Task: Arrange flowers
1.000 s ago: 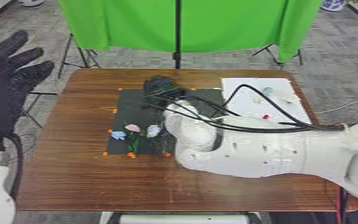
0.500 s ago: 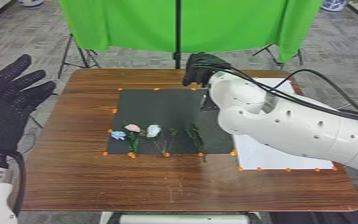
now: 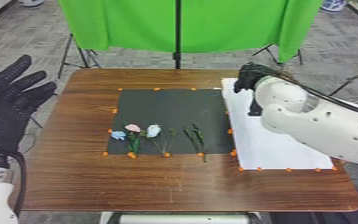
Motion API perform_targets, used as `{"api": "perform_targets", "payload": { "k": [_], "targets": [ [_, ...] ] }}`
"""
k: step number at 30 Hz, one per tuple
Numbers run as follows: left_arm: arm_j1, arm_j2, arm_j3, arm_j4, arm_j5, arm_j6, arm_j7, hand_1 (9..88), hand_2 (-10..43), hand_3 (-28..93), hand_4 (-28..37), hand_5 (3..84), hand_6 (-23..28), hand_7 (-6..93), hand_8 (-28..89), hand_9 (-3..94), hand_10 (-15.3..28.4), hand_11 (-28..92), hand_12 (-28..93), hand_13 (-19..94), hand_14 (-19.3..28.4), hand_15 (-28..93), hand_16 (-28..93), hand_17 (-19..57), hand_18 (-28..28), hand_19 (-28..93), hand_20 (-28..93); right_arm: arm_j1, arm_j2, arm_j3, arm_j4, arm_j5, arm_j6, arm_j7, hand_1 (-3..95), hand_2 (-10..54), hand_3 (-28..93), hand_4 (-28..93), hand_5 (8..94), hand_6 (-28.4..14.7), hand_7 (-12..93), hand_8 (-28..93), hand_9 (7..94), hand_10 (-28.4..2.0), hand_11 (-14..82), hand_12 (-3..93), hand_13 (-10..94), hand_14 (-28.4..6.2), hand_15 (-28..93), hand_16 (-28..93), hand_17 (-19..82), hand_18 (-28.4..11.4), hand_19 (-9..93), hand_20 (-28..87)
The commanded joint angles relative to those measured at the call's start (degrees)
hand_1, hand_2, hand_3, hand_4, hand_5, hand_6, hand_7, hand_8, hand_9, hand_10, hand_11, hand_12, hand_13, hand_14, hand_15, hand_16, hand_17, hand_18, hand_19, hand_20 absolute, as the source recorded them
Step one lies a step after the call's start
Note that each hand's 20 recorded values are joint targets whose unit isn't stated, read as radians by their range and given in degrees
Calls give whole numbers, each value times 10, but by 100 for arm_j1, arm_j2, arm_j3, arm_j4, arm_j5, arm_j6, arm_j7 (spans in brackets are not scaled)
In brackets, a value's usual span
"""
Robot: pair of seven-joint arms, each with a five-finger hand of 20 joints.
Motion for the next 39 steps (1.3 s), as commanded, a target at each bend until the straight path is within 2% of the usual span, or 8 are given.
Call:
{"api": "perform_targets", "payload": {
  "k": [1,10,18,24,27,33,35,39],
  "targets": [
    [-106,-34,142,72,-67,57,8,206,80,767,-283,350,91,110,-82,303,189,239,102,246,273,521,-102,-67,246,628,63,-134,182,-62,312,-47,-184,146,295,-38,836,-268,470,-12,146,-116,507,-175,123,137,595,-120,653,101,312,-186,920,175],
    [-208,-21,214,103,-63,48,18,207,80,768,-283,348,90,113,-82,302,188,240,103,246,273,522,-101,-67,245,628,62,-349,109,62,446,-156,-438,152,309,-52,840,-274,480,-1,154,-119,513,-169,127,139,601,-115,666,101,316,-186,927,171],
    [-334,60,327,154,-78,-6,27,209,80,768,-283,348,90,114,-83,303,189,240,102,246,273,522,-102,-67,245,628,61,-432,-35,65,700,-153,-599,89,324,-61,832,-281,489,7,168,-129,529,-165,132,138,608,-112,668,99,318,-186,932,169],
    [-361,77,344,169,-64,-46,-1,209,80,769,-283,348,90,114,-84,303,189,241,102,246,273,522,-102,-67,244,628,62,-533,-14,63,773,-110,-590,109,334,-63,822,-282,513,21,174,-134,550,-141,138,137,622,-104,659,97,322,-185,932,167],
    [-426,74,354,181,-39,-67,-60,209,80,769,-283,348,90,115,-83,303,189,241,103,246,273,523,-102,-67,244,628,62,-588,14,42,788,-165,-469,79,350,-70,817,-282,544,27,183,-139,585,-117,145,139,637,-96,649,100,329,-183,932,168],
    [-468,74,397,200,-45,-63,-97,209,80,770,-283,348,91,114,-83,303,187,243,103,246,273,523,-102,-67,244,629,62,-605,46,-139,782,-378,-56,65,405,-94,810,-282,623,33,203,-143,674,-99,177,145,679,-70,641,118,355,-170,932,196],
    [-487,80,402,209,-32,-100,-125,209,80,769,-283,349,91,114,-83,303,188,243,102,246,273,523,-102,-67,244,629,61,-561,81,-275,763,-476,9,69,434,-95,783,-282,642,31,219,-99,697,-92,182,151,696,-58,631,137,363,-166,932,207],
    [-574,103,442,236,-37,-109,-139,210,81,768,-283,349,92,114,-83,303,189,243,102,246,273,523,-102,-67,244,629,61,-597,46,-297,809,-512,-20,91,535,-95,695,-283,703,35,293,-42,814,-57,85,282,735,-19,588,227,390,-152,932,238]
  ]
}}
